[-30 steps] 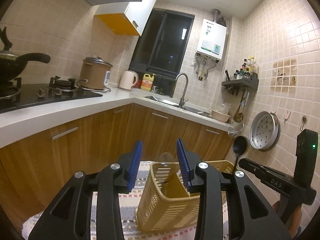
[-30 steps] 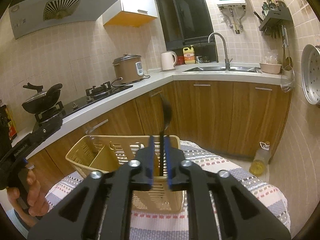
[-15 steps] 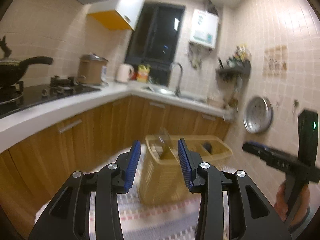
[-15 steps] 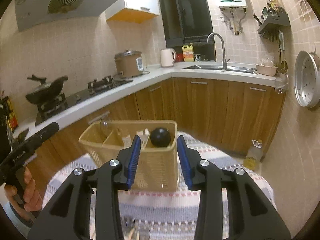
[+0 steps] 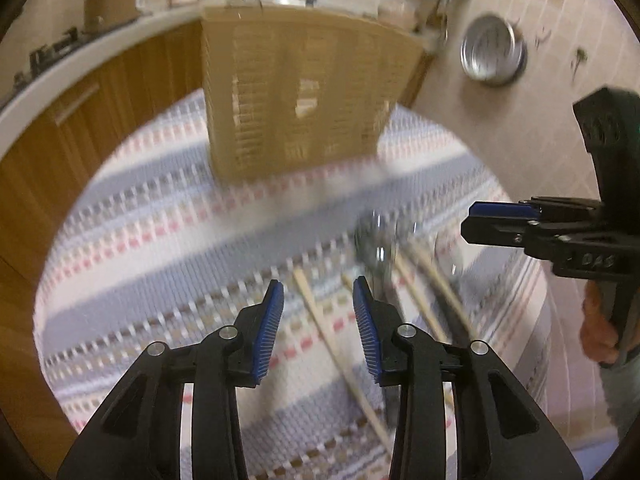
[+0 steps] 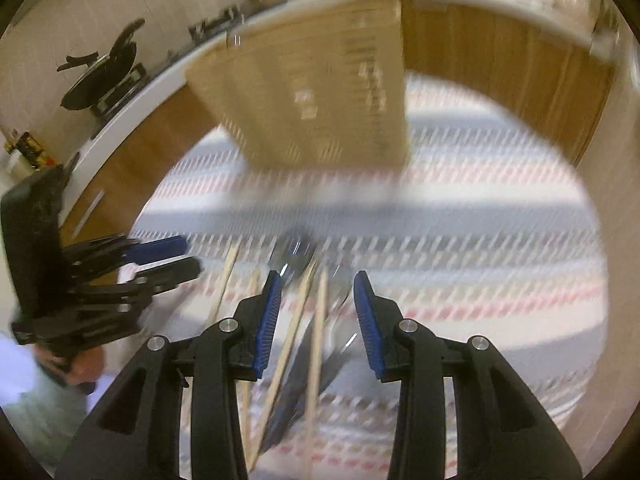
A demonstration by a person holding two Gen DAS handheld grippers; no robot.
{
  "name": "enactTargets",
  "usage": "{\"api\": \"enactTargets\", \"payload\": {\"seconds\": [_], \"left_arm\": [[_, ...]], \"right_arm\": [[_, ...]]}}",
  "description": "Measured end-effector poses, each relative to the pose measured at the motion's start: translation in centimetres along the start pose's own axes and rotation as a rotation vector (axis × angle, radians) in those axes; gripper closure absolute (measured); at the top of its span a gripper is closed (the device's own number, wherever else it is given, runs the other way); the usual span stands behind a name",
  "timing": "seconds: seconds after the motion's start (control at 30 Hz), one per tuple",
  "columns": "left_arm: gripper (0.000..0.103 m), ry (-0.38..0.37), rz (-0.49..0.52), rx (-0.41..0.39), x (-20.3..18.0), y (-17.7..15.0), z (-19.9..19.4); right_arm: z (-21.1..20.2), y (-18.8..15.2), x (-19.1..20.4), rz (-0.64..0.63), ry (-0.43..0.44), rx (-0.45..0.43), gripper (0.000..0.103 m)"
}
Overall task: Organize utensils
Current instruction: 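Move both tools back down to the utensils on the cloth, then grasp a wooden chopstick with the left tool while the right tool reaches another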
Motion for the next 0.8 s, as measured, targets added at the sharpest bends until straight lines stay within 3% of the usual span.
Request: {"api": "enactTargets", "payload": {"seconds": [0.17,0.37,0.53,0.77,0.8], "left_arm": [[0.074,-0.004,-0.015,0.062,0.0,-1.2,0.9],[0.074,0.007,-0.035,0.105,0.5,-2.3,1.9],[0.074,0.032,-0.037,0.127,-0.4,-1.3,2.9],[0.077,0.094,0.036,0.202,-1.5,-0.3,4.4],[0.078,0.100,0.044,0.209,-1.5,-0.2,4.5]], "right_arm": [[1.2,-1.7,0.4,-0.015,-0.008,0.082,0.070],[2.3,-3.4,1.5,-0.069,-0.026,0.155,0.078],[2.8,-3.2,2.0,-0.097,-0.062,0.186,0.081],[3.6,-3.0,3.3,-0.157,-0.092,0.222,0.082],[3.7,-3.0,3.4,-0.161,-0.087,0.233,0.085]]}}
Point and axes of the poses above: each gripper's, at about its wrist camera, not at the fingertips, and z roughly the way its jaws point, x to its left, y to its top, the point moved 3 cm from there along z, roughly the way its jaws point, and after that the axes turned 8 degrees about -y, right-handed, at the moved point
